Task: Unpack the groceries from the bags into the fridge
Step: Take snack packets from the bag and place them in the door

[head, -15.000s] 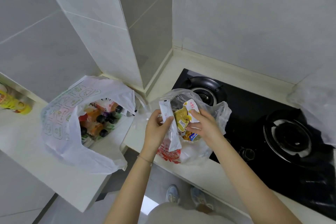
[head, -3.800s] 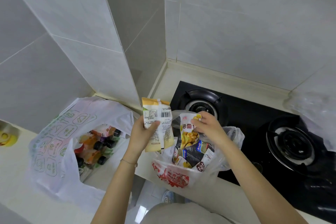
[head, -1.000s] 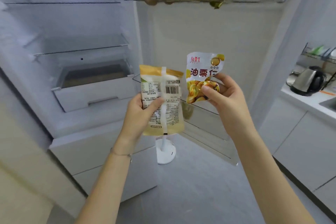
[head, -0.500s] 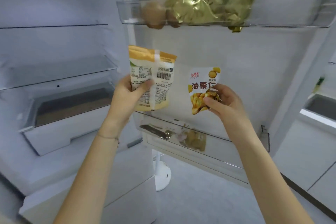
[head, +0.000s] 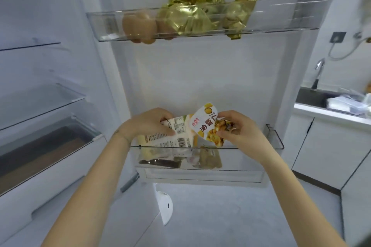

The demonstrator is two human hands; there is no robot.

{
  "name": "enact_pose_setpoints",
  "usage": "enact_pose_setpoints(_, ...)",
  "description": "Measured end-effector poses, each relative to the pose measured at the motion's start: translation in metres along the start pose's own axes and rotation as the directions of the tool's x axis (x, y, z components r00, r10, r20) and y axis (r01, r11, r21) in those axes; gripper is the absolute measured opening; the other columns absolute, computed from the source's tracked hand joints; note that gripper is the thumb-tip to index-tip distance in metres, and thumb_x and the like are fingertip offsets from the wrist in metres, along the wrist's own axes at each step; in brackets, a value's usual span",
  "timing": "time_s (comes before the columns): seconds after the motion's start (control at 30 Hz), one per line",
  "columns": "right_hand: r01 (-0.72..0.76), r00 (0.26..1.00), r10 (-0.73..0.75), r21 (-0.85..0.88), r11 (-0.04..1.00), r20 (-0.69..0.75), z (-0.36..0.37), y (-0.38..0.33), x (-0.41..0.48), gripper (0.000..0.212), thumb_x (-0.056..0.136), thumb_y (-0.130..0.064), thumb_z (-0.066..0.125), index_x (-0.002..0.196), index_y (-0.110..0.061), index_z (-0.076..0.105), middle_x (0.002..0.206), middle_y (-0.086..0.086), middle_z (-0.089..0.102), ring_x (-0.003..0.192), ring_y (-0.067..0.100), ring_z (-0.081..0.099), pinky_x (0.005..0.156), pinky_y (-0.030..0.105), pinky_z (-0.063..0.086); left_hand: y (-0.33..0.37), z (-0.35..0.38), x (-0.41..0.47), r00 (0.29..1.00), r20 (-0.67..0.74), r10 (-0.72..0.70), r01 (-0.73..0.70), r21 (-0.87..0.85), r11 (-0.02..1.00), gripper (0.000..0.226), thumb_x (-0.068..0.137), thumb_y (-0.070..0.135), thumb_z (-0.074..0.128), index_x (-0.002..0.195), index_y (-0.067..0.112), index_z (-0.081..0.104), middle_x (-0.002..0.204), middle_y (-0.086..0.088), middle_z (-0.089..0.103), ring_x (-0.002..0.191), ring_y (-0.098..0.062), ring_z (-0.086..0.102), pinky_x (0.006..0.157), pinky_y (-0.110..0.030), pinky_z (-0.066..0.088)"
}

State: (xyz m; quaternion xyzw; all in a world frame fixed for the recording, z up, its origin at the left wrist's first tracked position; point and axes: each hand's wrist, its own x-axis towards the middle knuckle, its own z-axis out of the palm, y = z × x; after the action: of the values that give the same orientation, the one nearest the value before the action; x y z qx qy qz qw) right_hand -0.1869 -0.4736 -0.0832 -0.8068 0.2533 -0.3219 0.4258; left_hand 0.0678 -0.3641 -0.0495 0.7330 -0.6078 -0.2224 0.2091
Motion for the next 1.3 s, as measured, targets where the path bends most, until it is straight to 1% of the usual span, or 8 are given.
enact_pose_setpoints(0.17,0.001,1.0,0.003,-0.137,0.991,0.026,0.006,0.003,-0.011,0.035,0.086,-0.012,0.066,0.108,-0.039,0.059,0.105,-0.015,0.065,0.088,-0.005,0.06,0.069,0.007,0.046,-0.013,0.015,0.01,0.995,0.089,0.038,-0.032,-0.07,0.997,0.022,0.086,0.021,0.073,0.107,0.017,0.072,0.101,0.007,0.075,0.09,-0.008,0.07,0.081,-0.024,0.055)
enact_pose_setpoints(0.47,-0.056,0.998,0.059,-0.176,0.983,0.013,0.012,0.006,-0.008,0.029,0.091,-0.001,0.054,0.095,-0.026,0.066,0.082,-0.003,0.07,0.07,0.007,0.067,0.069,0.022,0.055,-0.016,0.028,0.01,0.998,0.057,0.023,-0.027,0.077,0.997,0.019,0.092,0.034,0.064,0.11,0.028,0.061,0.1,0.015,0.062,0.09,-0.002,0.057,0.067,-0.011,0.038)
enact_pose_setpoints(0.67,-0.077,0.985,0.12,-0.3,0.951,0.128,0.011,0.004,-0.004,0.016,0.091,-0.015,0.059,0.094,-0.026,0.07,0.088,-0.009,0.069,0.081,0.008,0.065,0.071,0.017,0.05,-0.023,0.032,0.006,0.995,-0.089,0.043,-0.042,0.019,0.999,0.035,0.09,0.028,0.067,0.124,0.029,0.058,0.114,0.013,0.061,0.106,-0.004,0.056,0.081,-0.01,0.039)
enact_pose_setpoints(0.8,-0.059,0.968,0.152,-0.41,0.91,0.199,0.014,0.004,-0.001,0.018,0.095,-0.024,0.055,0.091,-0.017,0.072,0.088,0.001,0.07,0.084,0.02,0.063,0.073,0.028,0.048,-0.022,0.034,-0.001,0.999,-0.048,0.023,-0.024,-0.007,1.0,0.039,0.093,0.025,0.064,0.13,0.029,0.056,0.123,0.011,0.06,0.109,-0.003,0.053,0.08,-0.005,0.036)
enact_pose_setpoints(0.9,-0.069,0.962,0.178,-0.446,0.892,0.207,0.014,0.004,-0.001,0.024,0.096,-0.029,0.051,0.091,-0.016,0.071,0.086,0.006,0.069,0.083,0.026,0.063,0.074,0.036,0.05,-0.019,0.034,-0.007,0.992,-0.122,-0.014,0.012,-0.021,1.0,0.043,0.094,0.029,0.062,0.136,0.03,0.052,0.128,0.009,0.057,0.113,-0.006,0.051,0.088,-0.015,0.038)
enact_pose_setpoints(1.0,-0.058,0.983,0.128,-0.439,0.897,0.132,0.012,0.0,-0.007,0.021,0.098,-0.032,0.049,0.097,-0.024,0.069,0.091,-0.004,0.069,0.086,0.018,0.063,0.08,0.035,0.052,-0.014,0.034,-0.015,0.956,-0.291,0.026,-0.029,-0.004,1.0,0.04,0.095,0.036,0.058,0.135,0.035,0.05,0.128,0.009,0.057,0.117,-0.011,0.052,0.092,-0.023,0.038)
enact_pose_setpoints(1.13,-0.005,0.996,-0.044,-0.523,0.852,-0.081,0.004,-0.007,-0.023,0.032,0.097,-0.039,0.049,0.124,-0.026,0.061,0.115,-0.009,0.065,0.109,0.013,0.056,0.089,0.031,0.047,0.009,0.046,-0.021,0.842,-0.483,0.239,-0.165,0.191,0.968,0.042,0.096,0.039,0.056,0.137,0.029,0.052,0.139,0.007,0.052,0.128,-0.014,0.046,0.107,-0.027,0.032)
enact_pose_setpoints(1.3,-0.03,0.961,-0.151,-0.631,0.775,-0.232,-0.027,0.001,-0.052,0.049,0.094,-0.042,0.054,0.139,-0.025,0.048,0.137,-0.006,0.053,0.129,0.017,0.04,0.106,0.032,0.029,0.045,0.081,-0.008,0.751,-0.52,0.408,-0.215,0.391,0.895,0.059,0.089,0.057,0.041,0.139,0.028,0.05,0.148,0.001,0.044,0.14,-0.025,0.033,0.116,-0.05,0.021)
